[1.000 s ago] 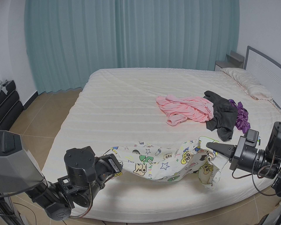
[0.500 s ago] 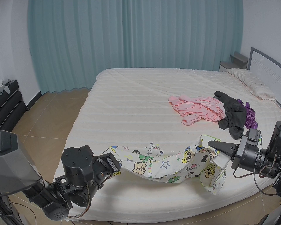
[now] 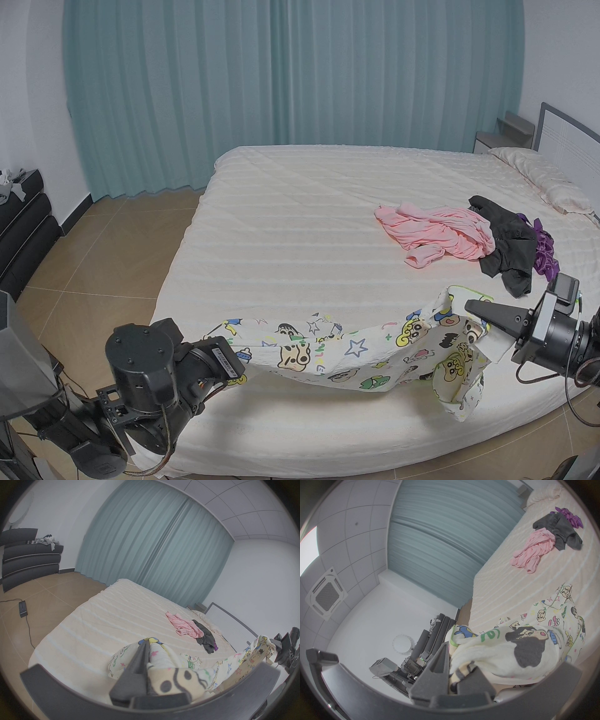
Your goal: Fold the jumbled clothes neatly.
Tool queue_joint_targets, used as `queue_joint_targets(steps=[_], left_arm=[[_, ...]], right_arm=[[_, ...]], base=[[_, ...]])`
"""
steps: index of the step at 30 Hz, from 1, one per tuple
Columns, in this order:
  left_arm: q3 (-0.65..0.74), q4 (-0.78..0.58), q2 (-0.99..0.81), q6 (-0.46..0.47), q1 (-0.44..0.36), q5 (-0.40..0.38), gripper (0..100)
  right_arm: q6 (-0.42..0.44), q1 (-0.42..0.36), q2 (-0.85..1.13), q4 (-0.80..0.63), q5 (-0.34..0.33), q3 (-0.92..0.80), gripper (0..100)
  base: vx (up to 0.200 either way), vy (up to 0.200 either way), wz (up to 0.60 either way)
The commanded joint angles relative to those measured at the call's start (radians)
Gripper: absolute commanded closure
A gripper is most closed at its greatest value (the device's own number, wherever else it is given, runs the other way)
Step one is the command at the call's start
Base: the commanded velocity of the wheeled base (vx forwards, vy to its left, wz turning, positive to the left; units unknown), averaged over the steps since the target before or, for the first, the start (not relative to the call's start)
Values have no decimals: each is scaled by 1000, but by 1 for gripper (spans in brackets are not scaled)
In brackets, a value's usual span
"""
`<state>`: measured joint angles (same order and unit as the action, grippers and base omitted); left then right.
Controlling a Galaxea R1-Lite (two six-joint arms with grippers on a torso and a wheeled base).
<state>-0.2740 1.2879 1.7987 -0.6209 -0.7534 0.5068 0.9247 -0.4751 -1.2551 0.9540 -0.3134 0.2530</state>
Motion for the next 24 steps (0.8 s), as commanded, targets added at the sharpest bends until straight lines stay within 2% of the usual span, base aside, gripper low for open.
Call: queue_joint_targets(steps=[1, 7, 11, 16, 19, 24], left_arm=[[29, 1, -98, 0, -23, 1, 100], [59, -13, -202, 3, -50, 1, 100], [68, -30, -256, 12, -75, 1, 100], [73, -67, -351, 29, -98, 7, 100], [72, -107, -447, 69, -116, 45, 100], [67, -153, -545, 130, -126, 52, 100]], right_arm=[[-38, -22, 145, -3, -10, -41, 100], [-138, -114, 315, -3, -10, -92, 100], [-152, -112, 387, -5, -15, -93, 100], [-152, -112, 513, -3, -72, -103, 100], [-148, -103, 592, -3, -119, -100, 100], [-141, -68, 586, -5, -124, -63, 100]], base=[[-200, 0, 0], [-200, 0, 0], [-200, 0, 0], [-200, 0, 0], [-200, 0, 0], [0, 0, 0]])
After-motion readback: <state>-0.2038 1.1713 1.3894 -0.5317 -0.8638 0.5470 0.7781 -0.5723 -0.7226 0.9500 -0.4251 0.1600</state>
